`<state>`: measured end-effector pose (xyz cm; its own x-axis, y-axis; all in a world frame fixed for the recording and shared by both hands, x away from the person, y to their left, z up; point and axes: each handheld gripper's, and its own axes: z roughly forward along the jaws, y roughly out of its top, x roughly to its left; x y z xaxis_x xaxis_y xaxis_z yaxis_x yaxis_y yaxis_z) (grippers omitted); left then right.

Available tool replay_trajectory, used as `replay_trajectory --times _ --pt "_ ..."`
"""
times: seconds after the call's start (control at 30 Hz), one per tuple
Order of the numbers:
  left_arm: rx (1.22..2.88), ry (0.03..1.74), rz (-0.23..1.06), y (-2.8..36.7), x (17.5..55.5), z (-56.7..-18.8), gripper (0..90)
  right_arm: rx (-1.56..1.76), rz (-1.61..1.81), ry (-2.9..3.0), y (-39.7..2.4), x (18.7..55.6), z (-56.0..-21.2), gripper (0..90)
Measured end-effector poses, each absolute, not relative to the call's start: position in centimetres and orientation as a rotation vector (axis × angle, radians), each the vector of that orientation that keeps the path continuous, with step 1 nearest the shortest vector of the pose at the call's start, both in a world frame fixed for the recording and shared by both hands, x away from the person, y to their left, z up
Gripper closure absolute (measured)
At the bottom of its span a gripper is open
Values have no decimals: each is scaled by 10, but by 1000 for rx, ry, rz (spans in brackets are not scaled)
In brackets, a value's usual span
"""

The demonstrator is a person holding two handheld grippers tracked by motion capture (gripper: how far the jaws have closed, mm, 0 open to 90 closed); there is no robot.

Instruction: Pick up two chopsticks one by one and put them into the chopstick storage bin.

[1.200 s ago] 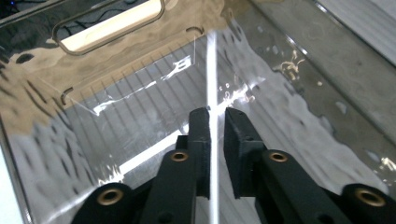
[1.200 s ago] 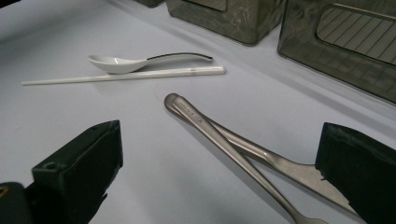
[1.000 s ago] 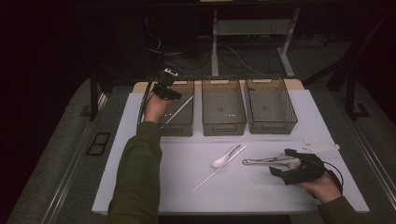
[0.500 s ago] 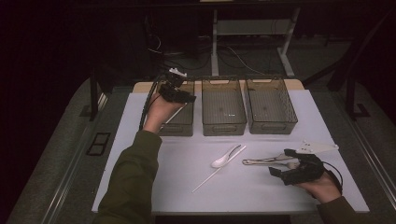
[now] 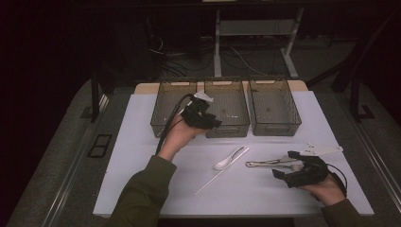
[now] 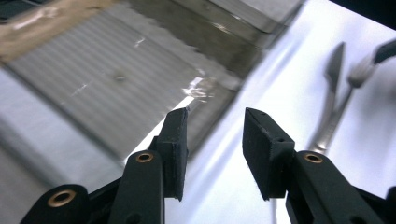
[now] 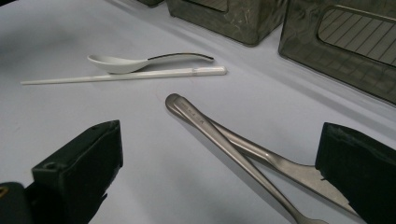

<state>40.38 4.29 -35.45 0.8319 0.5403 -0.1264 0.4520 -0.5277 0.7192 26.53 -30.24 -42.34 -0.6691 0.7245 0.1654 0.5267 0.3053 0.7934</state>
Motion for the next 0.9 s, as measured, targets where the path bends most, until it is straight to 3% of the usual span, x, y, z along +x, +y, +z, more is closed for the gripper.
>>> replay_trajectory --times 0.23,0.6,0.9 --pt "2247 641 105 14 377 -369 669 1145 1297 2347 -303 265 -423 7" --pt "2337 548 74 -23 357 -396 888 1147 1294 2353 -302 265 -423 7" --pt "2432 533 154 -40 350 -415 890 1144 1297 2350 -303 265 -423 7"
